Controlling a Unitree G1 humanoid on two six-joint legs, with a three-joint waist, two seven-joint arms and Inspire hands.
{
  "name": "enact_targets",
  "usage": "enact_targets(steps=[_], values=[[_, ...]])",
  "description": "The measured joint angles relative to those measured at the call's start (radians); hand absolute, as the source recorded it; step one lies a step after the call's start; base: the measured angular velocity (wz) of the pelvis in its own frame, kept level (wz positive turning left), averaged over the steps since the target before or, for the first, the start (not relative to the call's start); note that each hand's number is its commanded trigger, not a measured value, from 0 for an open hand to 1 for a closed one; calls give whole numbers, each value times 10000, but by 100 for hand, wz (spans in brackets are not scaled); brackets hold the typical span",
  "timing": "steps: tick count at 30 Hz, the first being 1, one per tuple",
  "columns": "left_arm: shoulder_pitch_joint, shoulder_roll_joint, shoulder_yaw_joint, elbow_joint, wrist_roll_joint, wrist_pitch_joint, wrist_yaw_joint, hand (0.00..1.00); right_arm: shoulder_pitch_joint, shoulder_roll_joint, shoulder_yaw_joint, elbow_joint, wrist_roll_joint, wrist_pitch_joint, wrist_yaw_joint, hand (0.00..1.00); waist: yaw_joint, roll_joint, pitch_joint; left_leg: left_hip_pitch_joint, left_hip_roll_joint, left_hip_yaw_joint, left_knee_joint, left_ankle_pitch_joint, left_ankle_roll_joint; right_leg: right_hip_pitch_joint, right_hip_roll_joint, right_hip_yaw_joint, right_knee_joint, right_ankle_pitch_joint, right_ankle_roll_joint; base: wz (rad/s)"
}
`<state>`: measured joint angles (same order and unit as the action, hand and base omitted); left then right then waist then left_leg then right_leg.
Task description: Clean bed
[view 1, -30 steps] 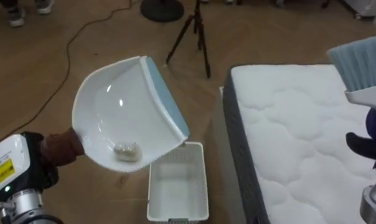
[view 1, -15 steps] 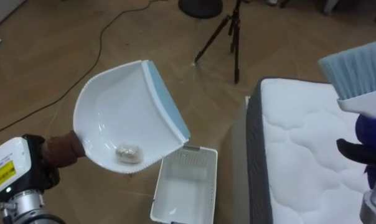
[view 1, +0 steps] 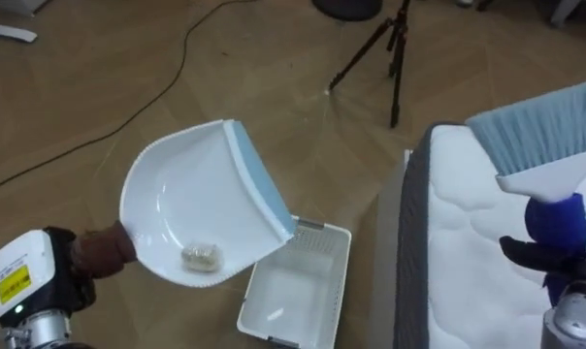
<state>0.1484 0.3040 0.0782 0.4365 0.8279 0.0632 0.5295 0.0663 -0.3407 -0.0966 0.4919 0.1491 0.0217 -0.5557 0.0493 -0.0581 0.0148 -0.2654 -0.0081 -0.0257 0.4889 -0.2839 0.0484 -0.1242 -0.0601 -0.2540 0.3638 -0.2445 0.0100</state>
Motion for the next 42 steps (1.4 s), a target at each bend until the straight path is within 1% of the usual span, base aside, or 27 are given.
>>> enact_targets(steps=[1,2,3,5,6,9,11,12,14,18,19,21,23,24,25,26,27,28,29,30,32,33,34,35,37,40,42], values=[[-352,185,-116,369,107,1,-1,100,-11,1,5,81,1,0,1,0,17,92,60,-115,27,94,126,-2,3,-69,-49,2,47,0,3,0],[-683,408,-222,701,120,0,-2,100,-134,0,56,288,-5,-65,4,0,11,168,108,-288,129,451,202,-8,15,-282,-80,29,215,-2,9,-4],[-841,520,-271,842,125,-4,-2,100,-224,0,85,465,-25,-123,4,0,-8,199,120,-400,186,590,257,-6,29,-402,-79,54,272,-3,11,-11],[-1255,927,-458,1136,125,-46,45,100,-589,0,145,1091,-16,-219,3,0,-130,399,183,-874,207,729,453,9,117,-943,-115,63,559,-8,26,-11],[-1342,996,-471,1237,130,-73,74,100,-683,0,161,1240,-17,-231,3,0,-156,448,205,-965,190,762,457,27,148,-1099,-145,64,661,-11,31,-11],[-1754,1246,-488,1826,278,-136,140,100,-876,-1,221,1766,-264,-244,-51,0,-266,661,219,-1371,101,899,469,110,281,-1718,-327,57,1036,-43,85,-12],[-1808,1429,-577,2125,270,-134,376,100,-961,-3,388,2043,-499,-257,-105,0,-250,780,208,-1609,111,1087,478,134,315,-2117,-435,-6,1271,-43,83,-23],[-1821,1458,-632,2178,268,-131,418,100,-976,-4,388,2060,-522,-288,-135,0,-285,832,211,-1702,107,1102,503,143,328,-2232,-451,-22,1324,-43,83,-13],[-1989,1570,-961,2536,278,-126,509,100,-1286,-55,397,2479,-771,-397,-292,0,-445,976,216,-2108,85,1205,608,184,373,-2795,-617,6,1704,-47,80,-7],[-2234,1593,-1447,2966,319,-72,514,100,-1597,-129,573,3173,-911,-546,-447,0,-560,1016,222,-2451,-21,1337,659,236,425,-3367,-791,29,2191,-159,55,-4],[-2320,1642,-1559,3098,297,-76,516,100,-1621,-129,611,3225,-965,-544,-444,0,-699,1028,229,-2574,-69,1349,675,266,449,-3544,-906,49,2345,-193,52,6],[-2456,1844,-1736,3365,289,-78,514,100,-1630,-129,747,3225,-1002,-546,-431,0,-825,1036,231,-2740,-94,1427,768,270,453,-3826,-980,110,2627,-248,47,-2],[-2723,2188,-2027,3511,295,-29,509,100,-1669,-194,754,3226,-1060,-563,-426,0,-953,1131,281,-2969,-110,1532,896,270,454,-4168,-1056,285,2904,-297,53,-4],[-2819,2280,-2070,3516,298,-33,509,100,-1686,-222,755,3225,-1067,-571,-426,0,-979,1158,298,-3049,-133,1557,935,270,456,-4275,-1097,298,3008,-333,66,0],[-3031,2432,-2136,3557,300,-37,510,100,-1672,-303,754,3231,-1147,-604,-427,0,-1032,1236,330,-3202,-203,1580,1009,276,470,-4479,-1147,307,3189,-421,53,0],[-3180,2556,-2206,3585,264,-34,510,100,-1634,-393,754,3245,-1268,-674,-426,0,-1113,1396,350,-3355,-219,1616,1069,289,495,-4630,-1187,311,3246,-444,41,3],[-3211,2639,-2244,3588,252,-38,509,100,-1632,-437,755,3245,-1308,-680,-426,0,-1154,1517,356,-3433,-220,1617,1109,290,497,-4709,-1196,313,3279,-444,41,0],[-3282,2794,-2412,3620,219,-23,501,100,-1626,-551,753,3254,-1371,-679,-426,0,-1272,1733,352,-3553,-239,1644,1151,305,524,-4837,-1225,339,3339,-447,37,-10],[-3328,2928,-2492,3631,205,-23,463,100,-1632,-606,753,3253,-1460,-695,-426,0,-1303,1845,347,-3573,-251,1793,1128,318,546,-4986,-1285,367,3442,-472,13,-16],[-3334,2979,-2496,3634,203,-23,454,100,-1635,-609,753,3252,-1524,-762,-426,0,-1309,1863,335,-3573,-260,1883,1122,318,547,-5067,-1324,384,3529,-488,-2,-26],[-3517,3046,-2496,3753,167,-26,359,100,-1665,-634,757,3175,-1726,-1099,-426,0,-1358,1972,317,-3536,-258,2110,1107,319,549,-5212,-1382,533,3710,-557,-58,-22],[-3586,3064,-2498,3771,163,-31,265,100,-1669,-651,768,3191,-1747,-1161,-424,0,-1378,2016,333,-3525,-248,2137,1119,319,549,-5226,-1384,579,3740,-565,-69,-9],[-3748,3099,-2604,3884,145,-23,91,100,-1677,-663,775,3214,-1787,-1223,-419,0,-1481,2116,343,-3510,-249,2156,1157,319,549,-5239,-1402,593,3826,-592,-84,0],[-3902,3145,-2813,4035,130,-10,-22,100,-1696,-666,819,3217,-1947,-1316,-419,0,-1563,2242,324,-3495,-244,2170,1164,320,546,-5235,-1399,607,3840,-610,-95,0],[-3984,3276,-3141,4109,118,-3,-205,100,-1710,-668,866,3223,-2275,-1445,-406,0,-1684,2366,344,-3406,-249,2278,1143,320,545,-5238,-1397,739,3868,-656,-95,-10],[-3969,3515,-3566,4186,87,-3,-485,100,-1740,-668,977,3178,-2759,-1639,-335,0,-1984,2408,337,-3138,-384,2458,1006,323,532,-5238,-1482,1026,4107,-835,-61,-7],[-3985,3543,-3572,4221,87,10,-661,100,-1821,-668,1129,3175,-2940,-1640,-317,0,-2126,2420,341,-3044,-408,2563,969,322,527,-5250,-1488,1153,4211,-918,-51,-5]])
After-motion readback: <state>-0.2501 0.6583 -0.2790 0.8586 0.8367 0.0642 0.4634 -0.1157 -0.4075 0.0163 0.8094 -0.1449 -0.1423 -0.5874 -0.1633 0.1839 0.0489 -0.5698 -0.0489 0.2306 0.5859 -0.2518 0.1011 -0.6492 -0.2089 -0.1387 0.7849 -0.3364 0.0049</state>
